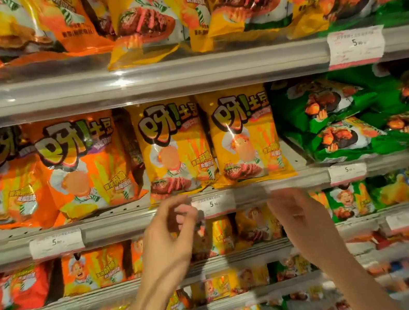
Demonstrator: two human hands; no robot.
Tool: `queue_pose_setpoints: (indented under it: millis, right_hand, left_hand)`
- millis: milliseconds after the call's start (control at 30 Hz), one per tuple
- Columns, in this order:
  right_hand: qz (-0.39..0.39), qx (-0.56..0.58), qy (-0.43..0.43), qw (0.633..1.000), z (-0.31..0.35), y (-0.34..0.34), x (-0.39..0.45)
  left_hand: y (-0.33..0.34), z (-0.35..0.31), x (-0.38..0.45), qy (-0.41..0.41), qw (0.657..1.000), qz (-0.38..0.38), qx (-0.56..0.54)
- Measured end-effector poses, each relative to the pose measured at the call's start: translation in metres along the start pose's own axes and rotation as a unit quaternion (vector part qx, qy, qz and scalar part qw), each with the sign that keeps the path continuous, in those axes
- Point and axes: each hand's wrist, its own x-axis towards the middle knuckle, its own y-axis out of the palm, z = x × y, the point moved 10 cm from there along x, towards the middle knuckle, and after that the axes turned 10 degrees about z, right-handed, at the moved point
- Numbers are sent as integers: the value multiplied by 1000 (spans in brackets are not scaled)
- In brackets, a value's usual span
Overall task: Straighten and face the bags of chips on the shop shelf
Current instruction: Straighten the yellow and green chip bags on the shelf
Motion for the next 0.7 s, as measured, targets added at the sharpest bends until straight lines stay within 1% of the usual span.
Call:
queue_pose_setpoints:
  millis: [67,200,300,400,533,700]
  right_hand:
    - [20,34,44,998,-28,6,-15]
    - [6,64,105,992,-70,-17,-35]
    - [-9,69,119,990,-91,-44,-38]
    - [0,77,111,991,-103,-74,-30]
    - [12,81,82,993,-118,-128,-16]
    - [45,98,61,992,-135,-188,0]
  left_hand:
    - [14,18,-10,-42,998,14,-38]
    - [45,30,-26,-88,987,51,-125]
    - [62,31,-30,-106,986,26,-127]
    - [90,25,-29,-127,987,20,-97]
    - [131,-10,-25,-102,994,-15,-43]
    - [182,-53,-20,-94,993,-49,-50]
